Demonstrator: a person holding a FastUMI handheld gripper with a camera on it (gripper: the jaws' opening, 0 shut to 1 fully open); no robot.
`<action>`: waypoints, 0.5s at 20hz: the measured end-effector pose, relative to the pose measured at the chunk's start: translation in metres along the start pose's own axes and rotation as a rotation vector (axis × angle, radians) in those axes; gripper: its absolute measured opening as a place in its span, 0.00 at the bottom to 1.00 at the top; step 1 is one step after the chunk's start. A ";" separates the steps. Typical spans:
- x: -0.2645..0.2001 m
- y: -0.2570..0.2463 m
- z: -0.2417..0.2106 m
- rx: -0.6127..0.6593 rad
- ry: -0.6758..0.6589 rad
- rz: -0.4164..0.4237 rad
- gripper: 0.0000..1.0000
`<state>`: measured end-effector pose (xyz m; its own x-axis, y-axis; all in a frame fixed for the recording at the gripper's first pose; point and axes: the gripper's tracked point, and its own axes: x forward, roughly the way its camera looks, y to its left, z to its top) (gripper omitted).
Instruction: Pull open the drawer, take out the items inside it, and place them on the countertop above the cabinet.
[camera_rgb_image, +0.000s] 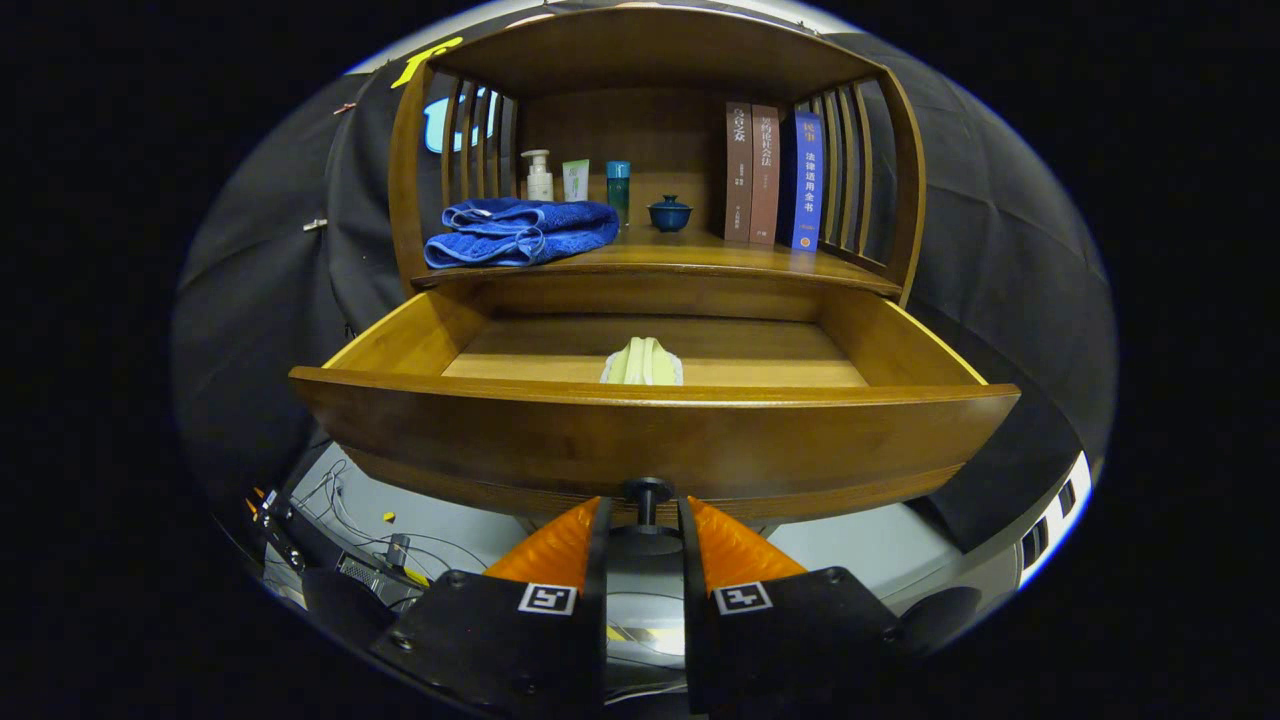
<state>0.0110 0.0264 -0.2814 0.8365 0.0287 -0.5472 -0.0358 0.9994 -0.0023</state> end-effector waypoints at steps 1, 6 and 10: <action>0.001 0.000 -0.001 0.000 0.007 -0.001 0.36; -0.023 -0.007 0.017 0.016 0.011 -0.011 0.89; -0.038 -0.004 0.085 0.029 -0.062 0.024 1.00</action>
<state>0.0256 0.0234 -0.1894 0.8678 0.0530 -0.4940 -0.0412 0.9985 0.0347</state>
